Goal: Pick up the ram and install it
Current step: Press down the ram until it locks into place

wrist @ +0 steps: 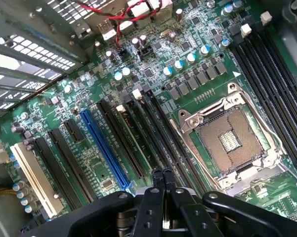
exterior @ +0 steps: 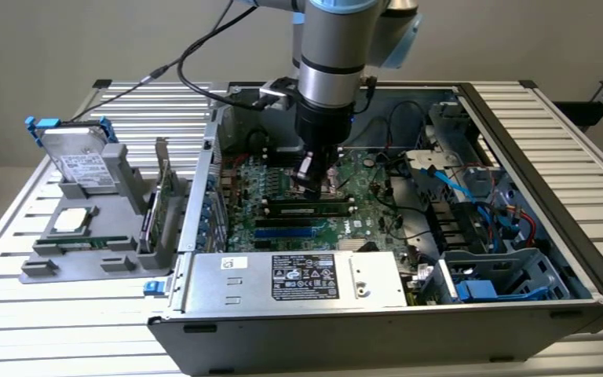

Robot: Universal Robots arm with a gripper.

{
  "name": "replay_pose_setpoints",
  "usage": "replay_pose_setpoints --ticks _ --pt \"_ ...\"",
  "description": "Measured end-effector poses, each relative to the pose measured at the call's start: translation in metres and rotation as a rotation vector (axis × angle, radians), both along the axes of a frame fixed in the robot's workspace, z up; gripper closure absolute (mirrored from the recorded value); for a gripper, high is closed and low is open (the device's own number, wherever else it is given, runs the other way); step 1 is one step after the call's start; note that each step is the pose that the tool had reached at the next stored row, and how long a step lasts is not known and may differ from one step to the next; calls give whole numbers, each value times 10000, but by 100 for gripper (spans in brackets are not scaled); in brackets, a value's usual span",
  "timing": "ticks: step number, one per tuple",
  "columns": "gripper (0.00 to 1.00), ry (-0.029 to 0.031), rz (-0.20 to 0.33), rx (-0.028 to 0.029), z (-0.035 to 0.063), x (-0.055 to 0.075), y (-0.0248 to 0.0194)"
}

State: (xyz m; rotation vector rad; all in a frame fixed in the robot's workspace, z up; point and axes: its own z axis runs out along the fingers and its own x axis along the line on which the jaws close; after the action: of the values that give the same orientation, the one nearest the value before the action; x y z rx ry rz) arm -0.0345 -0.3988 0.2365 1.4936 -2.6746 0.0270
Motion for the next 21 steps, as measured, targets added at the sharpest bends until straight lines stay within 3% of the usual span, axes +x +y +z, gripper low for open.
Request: replay_pose_setpoints --ticks 2,21 --pt "90 -16 -743 -9 -16 0 0" --pt "90 -41 -3394 -33 -44 0 0"
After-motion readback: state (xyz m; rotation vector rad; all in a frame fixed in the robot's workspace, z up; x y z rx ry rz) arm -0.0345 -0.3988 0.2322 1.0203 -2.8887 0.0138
